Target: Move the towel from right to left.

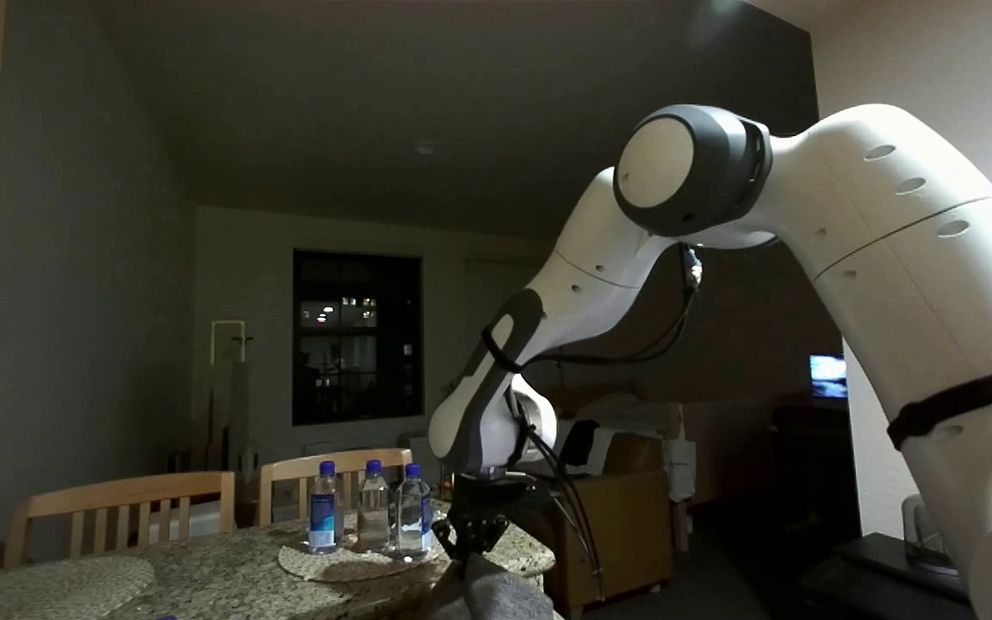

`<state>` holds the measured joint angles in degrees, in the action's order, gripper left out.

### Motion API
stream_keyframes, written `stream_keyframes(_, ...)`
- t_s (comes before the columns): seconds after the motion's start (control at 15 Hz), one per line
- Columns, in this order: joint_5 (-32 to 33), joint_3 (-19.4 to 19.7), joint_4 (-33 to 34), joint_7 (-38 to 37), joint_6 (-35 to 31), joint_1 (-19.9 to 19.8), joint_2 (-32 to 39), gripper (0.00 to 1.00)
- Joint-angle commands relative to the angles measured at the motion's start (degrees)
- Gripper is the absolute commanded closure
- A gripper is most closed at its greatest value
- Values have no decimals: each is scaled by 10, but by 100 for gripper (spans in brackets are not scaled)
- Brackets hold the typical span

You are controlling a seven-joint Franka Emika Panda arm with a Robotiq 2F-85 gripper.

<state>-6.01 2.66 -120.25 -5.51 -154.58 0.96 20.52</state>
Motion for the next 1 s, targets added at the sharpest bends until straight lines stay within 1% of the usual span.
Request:
stream_keyframes(0.0, 19, -5, -12, -13, 48, 8, -53, 91)
stream_keyframes(0.13, 24, -8, -14, -20, 59, 16, -76, 91)
stream_keyframes(0.27, 33, -9, -20, -32, 57, 27, -100, 91)
stream_keyframes(0.4, 52, -9, -20, -60, 64, 41, -120, 91)
stream_keyframes(0.53, 76, -12, -21, -100, 85, 54, -143, 91)
stream_keyframes(0.67, 95, -21, -31, -140, 98, 65, -170, 91)
stream_keyframes(0.93, 114, -57, -77, -215, 81, 84, -225, 91)
